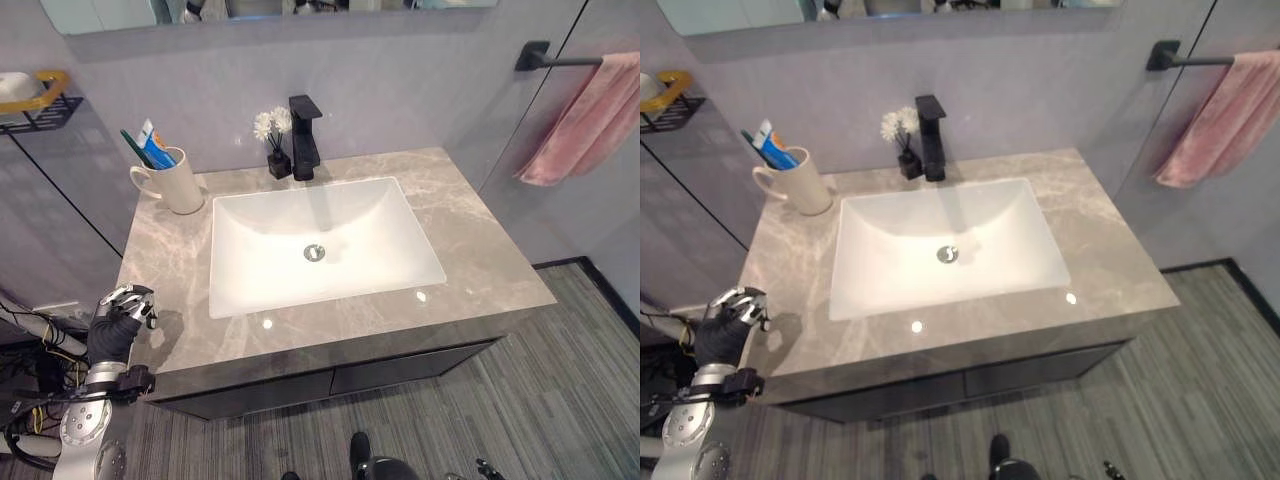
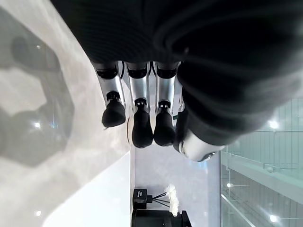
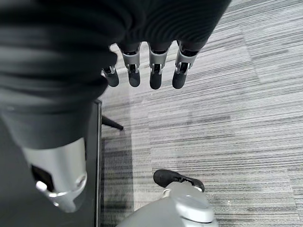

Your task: Put brush and paste in cup on sink, flatten towel.

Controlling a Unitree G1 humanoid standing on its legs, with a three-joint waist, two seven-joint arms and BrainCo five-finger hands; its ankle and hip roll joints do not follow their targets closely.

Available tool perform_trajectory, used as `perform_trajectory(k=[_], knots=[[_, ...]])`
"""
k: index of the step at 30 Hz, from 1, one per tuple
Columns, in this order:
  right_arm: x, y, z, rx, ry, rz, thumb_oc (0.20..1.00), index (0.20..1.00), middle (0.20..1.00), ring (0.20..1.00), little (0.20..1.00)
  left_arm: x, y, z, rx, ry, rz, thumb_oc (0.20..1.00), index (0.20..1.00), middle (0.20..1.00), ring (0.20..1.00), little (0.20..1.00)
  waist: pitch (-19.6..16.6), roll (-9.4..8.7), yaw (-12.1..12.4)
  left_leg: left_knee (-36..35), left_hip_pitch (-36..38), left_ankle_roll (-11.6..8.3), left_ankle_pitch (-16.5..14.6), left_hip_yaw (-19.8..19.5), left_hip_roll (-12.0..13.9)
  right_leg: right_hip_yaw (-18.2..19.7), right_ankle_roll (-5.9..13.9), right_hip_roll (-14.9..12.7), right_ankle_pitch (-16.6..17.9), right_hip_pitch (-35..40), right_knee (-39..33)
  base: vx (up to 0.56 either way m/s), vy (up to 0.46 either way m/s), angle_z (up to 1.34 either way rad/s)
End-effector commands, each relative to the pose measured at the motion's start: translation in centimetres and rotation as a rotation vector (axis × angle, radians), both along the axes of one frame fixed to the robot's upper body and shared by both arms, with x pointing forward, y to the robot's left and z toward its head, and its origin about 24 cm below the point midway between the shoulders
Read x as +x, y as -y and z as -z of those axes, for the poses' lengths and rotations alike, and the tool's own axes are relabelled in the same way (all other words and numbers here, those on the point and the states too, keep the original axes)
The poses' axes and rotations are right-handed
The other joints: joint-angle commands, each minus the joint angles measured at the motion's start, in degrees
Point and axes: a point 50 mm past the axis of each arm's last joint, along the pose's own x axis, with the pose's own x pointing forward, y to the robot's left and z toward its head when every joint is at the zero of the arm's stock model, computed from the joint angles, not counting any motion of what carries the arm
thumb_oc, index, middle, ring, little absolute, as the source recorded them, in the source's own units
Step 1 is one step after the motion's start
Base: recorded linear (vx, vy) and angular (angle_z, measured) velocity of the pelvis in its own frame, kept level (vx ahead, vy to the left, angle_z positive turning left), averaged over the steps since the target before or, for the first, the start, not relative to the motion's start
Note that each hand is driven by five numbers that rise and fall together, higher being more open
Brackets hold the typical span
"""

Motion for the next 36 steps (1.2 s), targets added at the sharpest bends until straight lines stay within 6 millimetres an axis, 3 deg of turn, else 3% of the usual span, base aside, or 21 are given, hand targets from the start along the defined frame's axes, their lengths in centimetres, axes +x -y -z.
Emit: perform_trajectory(k=[1,3,4,7,9,10,12,13,14,18,20,27,36], knots=[[1.9,0.8,-0.6,-0.045,0.050,-0.044,1.000,1.000,1.000,1.000,1.000,1.3,0.8,-3.8,0.029,0.209,0.045,0.200,0.200,0.200,0.200,0.200,0.89,-1.01,-0.90,4.02,0.13,-0.18,-1.15,-2.44,-2.60,1.76,3.84,0.32,-1.10,3.28,1.11,0.11,-0.178,0.00],[2.1,1.5,-0.9,-0.066,0.057,-0.051,1.000,1.000,1.000,1.000,1.000,1.8,1.2,-4.1,0.019,0.227,0.070,0.200,0.200,0.200,0.200,0.200,1.50,-1.42,-1.14,10.25,-1.93,-0.81,-2.71,-2.70,-2.40,2.02,2.90,0.40,-1.57,4.61,0.31,0.07,-0.168,0.11],[2.5,2.1,-1.3,-0.087,0.069,-0.047,1.000,1.000,1.000,1.000,1.000,2.2,1.7,-4.3,0.005,0.246,0.080,0.200,0.200,0.200,0.200,0.200,2.63,-1.91,-1.04,17.54,-4.92,-2.40,-1.95,-2.90,-1.60,1.83,2.11,0.07,-2.22,5.32,0.89,0.04,-0.150,0.08],[2.8,2.8,-1.6,-0.110,0.081,-0.038,1.000,1.000,1.000,1.000,1.000,2.7,2.2,-4.4,-0.003,0.257,0.097,0.200,0.200,0.200,0.200,0.200,3.51,-2.10,-1.11,21.88,-8.07,-4.04,-0.32,-4.05,-0.43,1.47,1.60,-0.36,-2.85,5.53,1.76,0.01,-0.067,0.14],[2.6,3.3,-1.7,-0.124,0.080,-0.010,1.000,1.000,1.000,1.000,1.000,2.8,2.2,-4.4,-0.003,0.255,0.105,0.200,0.200,0.200,0.200,0.200,3.05,-2.49,-1.42,18.53,-8.65,-3.81,-0.14,-2.75,2.15,1.28,1.86,-1.28,-3.02,6.26,1.31,0.04,0.026,0.00],[2.6,3.3,-1.7,-0.124,0.080,-0.010,1.000,1.000,1.000,1.000,1.000,2.8,2.2,-4.4,-0.003,0.255,0.105,0.200,0.200,0.200,0.200,0.200,3.05,-2.49,-1.42,18.53,-8.65,-3.81,-0.14,-2.75,2.15,1.28,1.86,-1.28,-3.02,6.26,1.31,0.13,0.079,0.02],[2.1,3.6,-1.7,-0.144,0.071,0.013,1.000,1.000,1.000,1.000,1.000,2.6,2.2,-4.3,-0.003,0.248,0.097,0.200,0.200,0.200,0.200,0.200,2.02,-2.84,-0.76,12.46,-9.34,-4.44,3.16,-5.48,5.22,2.31,2.45,-2.36,-3.02,7.25,0.40,0.19,0.149,-0.09],[1.5,3.9,-1.7,-0.164,0.048,0.016,1.000,1.000,1.000,1.000,1.000,2.5,1.9,-4.1,-0.004,0.238,0.073,0.200,0.200,0.200,0.200,0.200,2.07,-2.21,-0.65,8.38,-10.71,-6.20,9.00,-7.58,9.55,3.02,3.00,-3.13,-3.53,7.57,0.81,0.17,0.193,-0.10],[1.4,4.0,-1.7,-0.169,0.044,0.015,1.000,1.000,1.000,1.000,1.000,2.4,1.8,-4.0,-0.003,0.234,0.062,0.200,0.200,0.200,0.200,0.200,2.30,-1.97,-0.74,7.85,-10.24,-6.55,9.55,-8.68,10.11,3.36,3.19,-3.54,-3.74,7.75,1.07,0.17,0.236,-0.10],[0.8,4.0,-1.4,-0.164,0.011,0.033,1.000,1.000,1.000,1.000,1.000,2.4,1.4,-3.8,-0.002,0.224,0.054,0.200,0.200,0.200,0.200,0.200,1.53,0.03,-1.01,2.66,-4.95,-7.38,8.97,-7.04,9.58,4.47,4.15,-3.77,-3.51,8.42,0.79,0.12,0.176,-0.39],[0.6,4.0,-1.2,-0.166,-0.005,0.056,1.000,1.000,1.000,1.000,1.000,2.2,1.3,-3.7,0.014,0.215,0.058,0.200,0.200,0.200,0.200,0.200,0.68,0.70,-1.11,1.32,-2.63,-6.64,7.80,-6.53,7.62,5.36,4.75,-5.04,-2.76,9.51,0.39,0.15,0.203,-0.26],[0.6,2.5,-0.6,-0.137,-0.029,-0.035,1.000,1.000,1.000,1.000,1.000,1.5,0.4,-3.4,0.050,0.178,0.028,0.200,0.200,0.200,0.200,0.200,-0.63,0.00,-0.42,0.19,-1.43,-5.00,5.69,-5.06,4.92,6.47,6.60,-7.33,-0.89,9.82,-1.66,0.08,0.142,-0.04],[0.5,2.4,-0.5,-0.126,-0.041,-0.058,1.000,1.000,1.000,1.000,1.000,0.7,-1.5,-2.3,0.147,0.054,-0.001,0.200,0.200,0.200,0.200,0.200,-1.39,-0.99,0.26,0.19,-2.14,-4.23,4.28,-4.29,3.55,6.09,8.39,-9.12,2.32,9.58,-3.72,0.04,0.064,-0.03]])
